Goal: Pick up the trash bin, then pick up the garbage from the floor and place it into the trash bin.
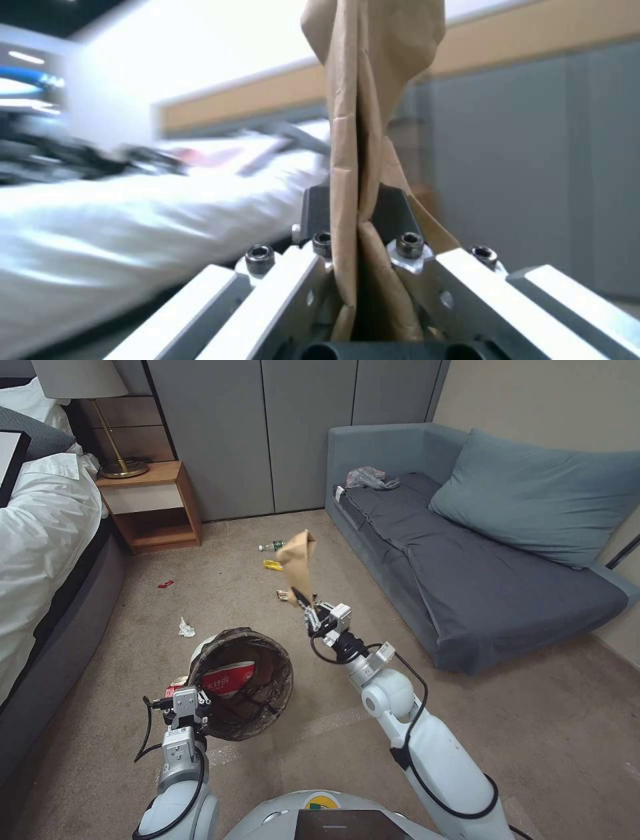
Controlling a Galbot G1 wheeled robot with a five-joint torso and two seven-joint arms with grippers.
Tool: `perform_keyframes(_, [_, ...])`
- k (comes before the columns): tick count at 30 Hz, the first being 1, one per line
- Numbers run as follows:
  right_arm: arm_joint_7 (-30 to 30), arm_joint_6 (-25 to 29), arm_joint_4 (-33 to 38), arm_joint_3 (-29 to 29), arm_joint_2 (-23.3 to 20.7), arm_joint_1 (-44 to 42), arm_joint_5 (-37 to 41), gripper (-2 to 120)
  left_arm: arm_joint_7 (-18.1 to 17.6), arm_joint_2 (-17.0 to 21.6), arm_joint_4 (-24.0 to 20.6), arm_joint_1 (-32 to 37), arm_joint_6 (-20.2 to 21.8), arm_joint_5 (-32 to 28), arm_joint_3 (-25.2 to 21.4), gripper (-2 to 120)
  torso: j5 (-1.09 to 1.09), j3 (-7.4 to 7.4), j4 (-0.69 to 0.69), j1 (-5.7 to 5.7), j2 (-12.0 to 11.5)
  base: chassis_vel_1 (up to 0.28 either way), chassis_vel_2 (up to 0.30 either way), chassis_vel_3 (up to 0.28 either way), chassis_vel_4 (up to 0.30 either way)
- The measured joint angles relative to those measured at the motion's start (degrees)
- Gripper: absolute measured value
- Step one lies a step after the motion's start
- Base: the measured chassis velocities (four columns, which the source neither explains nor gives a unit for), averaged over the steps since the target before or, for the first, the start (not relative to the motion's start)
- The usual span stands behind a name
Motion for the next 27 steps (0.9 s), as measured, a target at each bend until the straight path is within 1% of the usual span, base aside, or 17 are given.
perform_keyframes(1, [-0.7, 0.0, 1.0, -1.4, -0.8, -0.3, 0.4, 0, 0.0, 0.0, 0.0, 0.0, 0.0, 0.0, 0.0, 0, -0.01, 0.00, -0.01, 0.00, 0.0, 0.000, 0.000, 0.000, 0.000])
perform_keyframes(2, [-0.7, 0.0, 1.0, -1.4, -0.8, -0.3, 0.4, 0, 0.0, 0.0, 0.0, 0.0, 0.0, 0.0, 0.0, 0, -0.01, 0.00, -0.01, 0.00, 0.0, 0.000, 0.000, 0.000, 0.000])
perform_keyframes(5, [-2.0, -0.1, 1.6, -6.0, -2.3, -1.0, 0.1, 0, -0.1, 0.0, 0.0, 0.0, 0.1, 0.0, 0.3, 0, 0.00, 0.00, -0.01, 0.00, 0.0, 0.000, 0.000, 0.000, 0.000])
perform_keyframes(8, [-2.1, -0.1, 1.2, -7.0, -2.3, -1.0, -0.3, 0, -0.1, 0.0, 0.0, 0.0, 0.1, 0.0, 0.4, 0, 0.00, 0.00, 0.00, 0.00, 0.0, 0.000, 0.000, 0.000, 0.000])
perform_keyframes(11, [-2.1, 0.0, -0.6, -10.1, -1.9, -1.3, -2.0, 0, -0.1, -0.1, -0.2, 0.1, 0.1, 0.1, 0.4, 0, 0.00, 0.00, 0.00, 0.00, 0.0, 0.000, 0.000, 0.000, 0.000])
perform_keyframes(14, [-2.2, 0.3, -1.8, -11.4, -1.7, -1.8, -3.1, 0, -0.1, 0.0, -0.4, 0.2, 0.1, 0.1, 0.4, 0, 0.00, 0.00, 0.00, 0.00, 0.0, 0.000, 0.000, 0.000, 0.000])
perform_keyframes(27, [-2.4, 2.5, -7.9, -11.4, -0.6, -4.3, -6.6, 0, -0.2, -0.3, -0.6, 0.1, 0.1, 0.2, 0.8, 0, 0.01, 0.00, 0.00, 0.00, 0.0, 0.000, 0.000, 0.000, 0.000])
